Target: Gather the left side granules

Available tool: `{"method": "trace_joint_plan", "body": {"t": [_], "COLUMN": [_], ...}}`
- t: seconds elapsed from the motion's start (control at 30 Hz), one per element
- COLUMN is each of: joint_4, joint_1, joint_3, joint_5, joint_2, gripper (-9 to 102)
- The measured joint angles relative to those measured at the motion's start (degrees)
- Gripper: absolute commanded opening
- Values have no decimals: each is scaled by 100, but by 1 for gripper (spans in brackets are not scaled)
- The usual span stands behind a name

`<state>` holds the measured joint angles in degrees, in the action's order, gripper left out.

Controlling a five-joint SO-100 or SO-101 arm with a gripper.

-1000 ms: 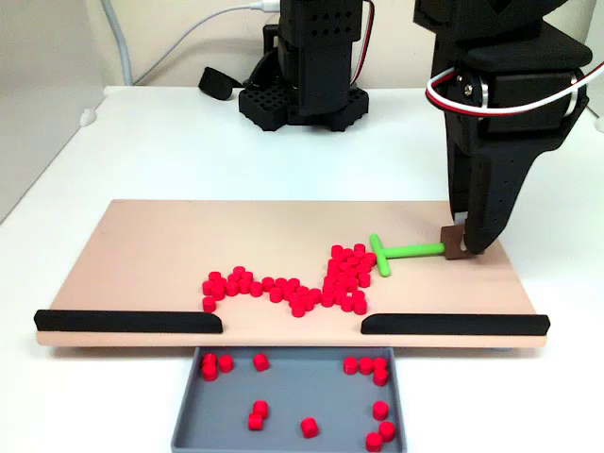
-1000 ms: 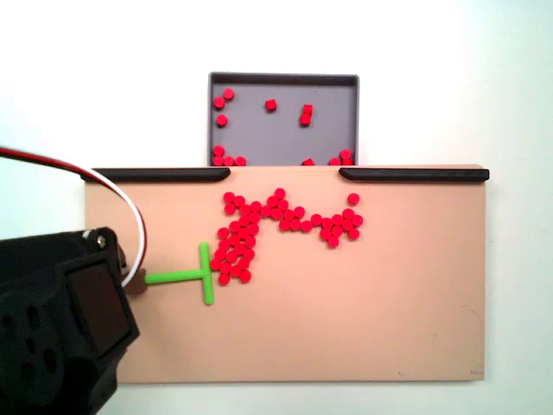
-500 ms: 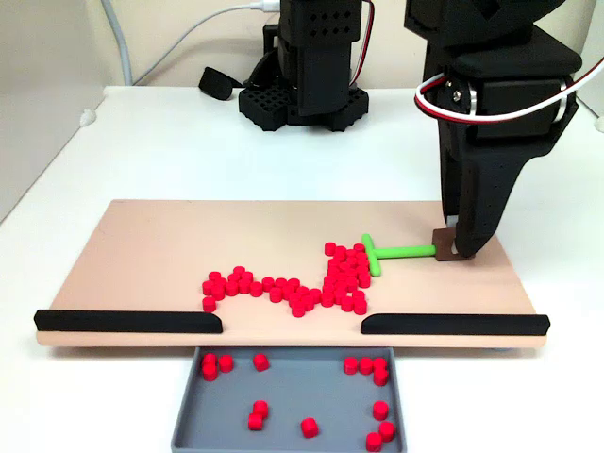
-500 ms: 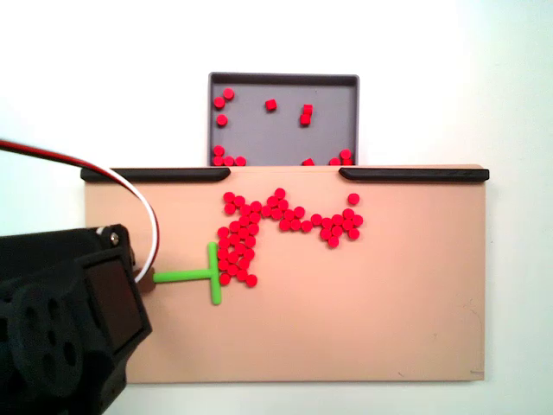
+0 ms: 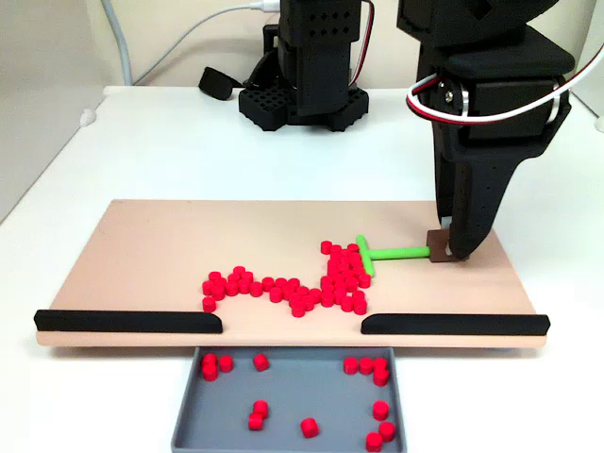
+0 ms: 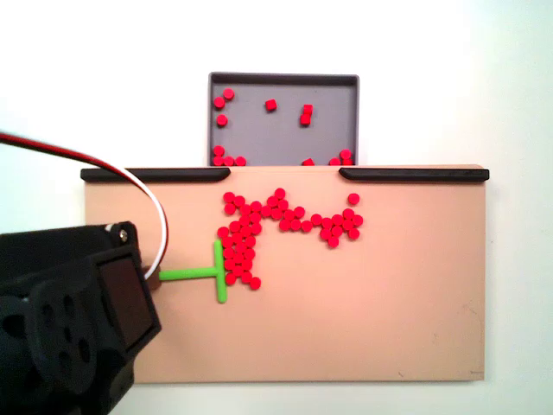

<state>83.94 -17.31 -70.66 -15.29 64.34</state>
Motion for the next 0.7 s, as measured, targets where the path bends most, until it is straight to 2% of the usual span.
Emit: {"method": "trace_joint_plan", "body": {"t": [0.7], "joint_4": [0], "joint_1": [167], "joint_3": [0], "joint_5": [264], "joint_2": [0], "gripper": [0]}}
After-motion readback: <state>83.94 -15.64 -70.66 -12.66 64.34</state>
